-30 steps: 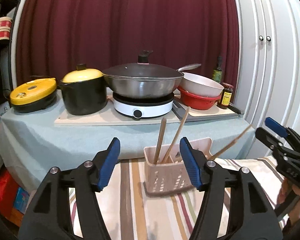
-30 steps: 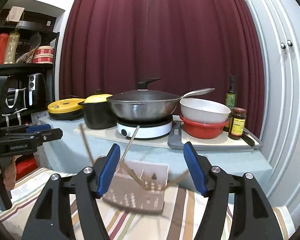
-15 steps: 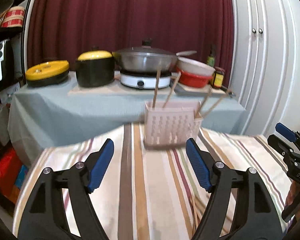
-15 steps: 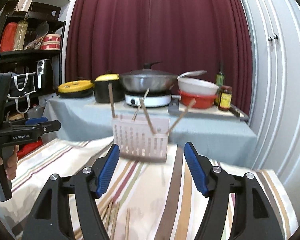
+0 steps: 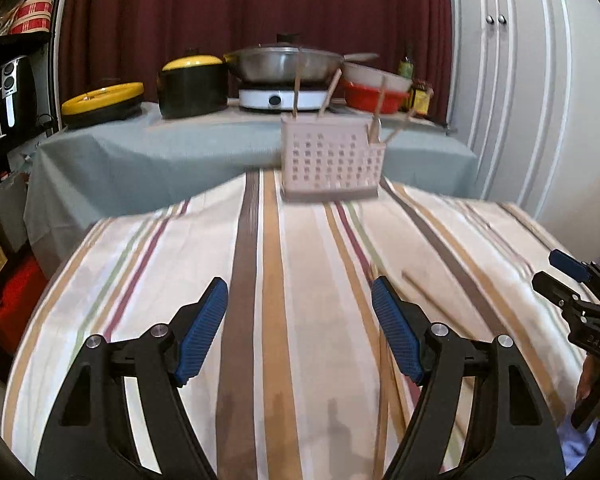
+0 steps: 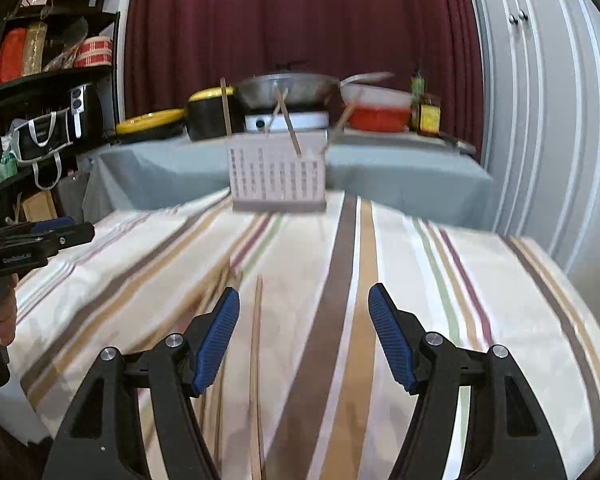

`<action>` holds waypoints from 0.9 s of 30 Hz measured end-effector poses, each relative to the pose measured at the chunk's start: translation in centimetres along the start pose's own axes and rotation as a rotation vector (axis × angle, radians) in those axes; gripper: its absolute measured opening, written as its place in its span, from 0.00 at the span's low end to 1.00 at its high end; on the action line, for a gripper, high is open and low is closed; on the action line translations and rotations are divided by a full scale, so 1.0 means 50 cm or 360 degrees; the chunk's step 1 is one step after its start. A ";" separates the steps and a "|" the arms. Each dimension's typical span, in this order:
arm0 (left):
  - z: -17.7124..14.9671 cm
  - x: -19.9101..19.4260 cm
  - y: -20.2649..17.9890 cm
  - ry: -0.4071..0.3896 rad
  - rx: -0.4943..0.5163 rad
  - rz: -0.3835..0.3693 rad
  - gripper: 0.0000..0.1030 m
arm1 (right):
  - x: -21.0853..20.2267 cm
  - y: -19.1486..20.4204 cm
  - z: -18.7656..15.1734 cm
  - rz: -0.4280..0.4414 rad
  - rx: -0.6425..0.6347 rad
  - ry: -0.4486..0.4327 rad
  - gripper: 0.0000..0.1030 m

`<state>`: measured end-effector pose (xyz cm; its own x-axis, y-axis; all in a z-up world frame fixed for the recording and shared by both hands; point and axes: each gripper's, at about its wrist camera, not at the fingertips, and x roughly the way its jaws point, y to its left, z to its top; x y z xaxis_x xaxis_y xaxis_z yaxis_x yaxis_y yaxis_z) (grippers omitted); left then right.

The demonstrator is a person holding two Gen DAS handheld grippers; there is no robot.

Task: Organize utensils
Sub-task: 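Move both open grippers back toward the remaining chopsticks on the cloth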

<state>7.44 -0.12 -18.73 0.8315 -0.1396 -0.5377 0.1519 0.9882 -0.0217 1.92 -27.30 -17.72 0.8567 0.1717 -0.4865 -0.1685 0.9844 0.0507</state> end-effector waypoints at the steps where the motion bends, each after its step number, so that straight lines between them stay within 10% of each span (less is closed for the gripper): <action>1: -0.014 -0.002 -0.003 0.0020 0.0003 -0.0007 0.71 | -0.003 -0.001 -0.016 0.0002 0.0009 0.0015 0.63; 27: -0.189 -0.025 -0.068 0.0206 0.0047 -0.0141 0.57 | -0.029 0.029 -0.181 0.0166 0.0017 0.0188 0.14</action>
<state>0.84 -2.71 -25.93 0.7385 -0.2150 -0.6391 0.2388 0.9698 -0.0503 -3.98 -26.49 -24.83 0.7711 0.2680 -0.5775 -0.2479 0.9619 0.1153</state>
